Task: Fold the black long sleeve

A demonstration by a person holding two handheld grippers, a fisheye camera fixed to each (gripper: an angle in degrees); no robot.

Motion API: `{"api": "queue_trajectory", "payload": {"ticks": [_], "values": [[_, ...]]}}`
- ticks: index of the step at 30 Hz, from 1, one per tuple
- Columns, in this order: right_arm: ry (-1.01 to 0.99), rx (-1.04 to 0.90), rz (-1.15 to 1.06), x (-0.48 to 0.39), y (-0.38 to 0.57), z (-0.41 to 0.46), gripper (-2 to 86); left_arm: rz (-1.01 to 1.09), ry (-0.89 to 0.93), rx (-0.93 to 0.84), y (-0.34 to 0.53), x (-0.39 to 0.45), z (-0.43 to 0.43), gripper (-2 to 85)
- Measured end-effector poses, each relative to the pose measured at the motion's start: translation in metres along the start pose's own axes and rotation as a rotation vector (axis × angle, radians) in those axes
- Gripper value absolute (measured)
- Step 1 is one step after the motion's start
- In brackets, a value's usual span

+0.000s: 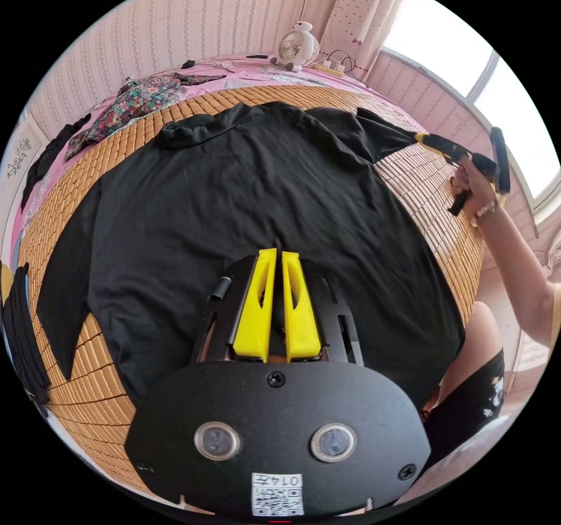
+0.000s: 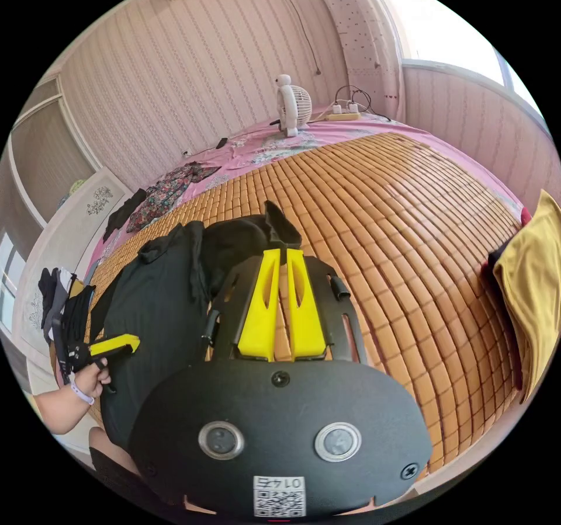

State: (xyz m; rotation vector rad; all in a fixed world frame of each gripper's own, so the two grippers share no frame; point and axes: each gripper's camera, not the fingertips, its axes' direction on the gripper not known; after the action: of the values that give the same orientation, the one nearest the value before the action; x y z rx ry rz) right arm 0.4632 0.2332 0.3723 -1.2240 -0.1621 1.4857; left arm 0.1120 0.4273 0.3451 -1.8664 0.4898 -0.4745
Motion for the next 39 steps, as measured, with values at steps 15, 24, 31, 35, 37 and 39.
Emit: {"api": "queue_trajectory", "payload": {"ticks": [15,24,31,35,37,39], "values": [[0.006,-0.092,-0.128,0.020,0.051,-0.043,5.6,0.327,0.233,0.055,-0.173,0.182,0.051,4.7],[-0.011,-0.194,-0.109,0.030,0.059,-0.025,1.3,0.361,0.220,-0.044,-0.261,0.273,0.131,3.7],[-0.059,-0.209,-0.076,0.042,0.074,-0.005,0.8,0.435,0.070,-0.136,-0.285,0.306,0.167,1.6],[-0.023,-0.205,-0.090,0.039,0.087,0.008,0.7,0.363,0.102,-0.093,-0.294,0.296,0.163,1.6],[0.047,-0.201,-0.131,0.028,0.099,0.019,0.9,0.353,0.120,-0.092,-0.295,0.291,0.159,1.6],[0.083,-0.200,-0.152,0.023,0.108,0.028,1.0,0.333,0.158,-0.153,-0.303,0.279,0.150,1.8]]}}
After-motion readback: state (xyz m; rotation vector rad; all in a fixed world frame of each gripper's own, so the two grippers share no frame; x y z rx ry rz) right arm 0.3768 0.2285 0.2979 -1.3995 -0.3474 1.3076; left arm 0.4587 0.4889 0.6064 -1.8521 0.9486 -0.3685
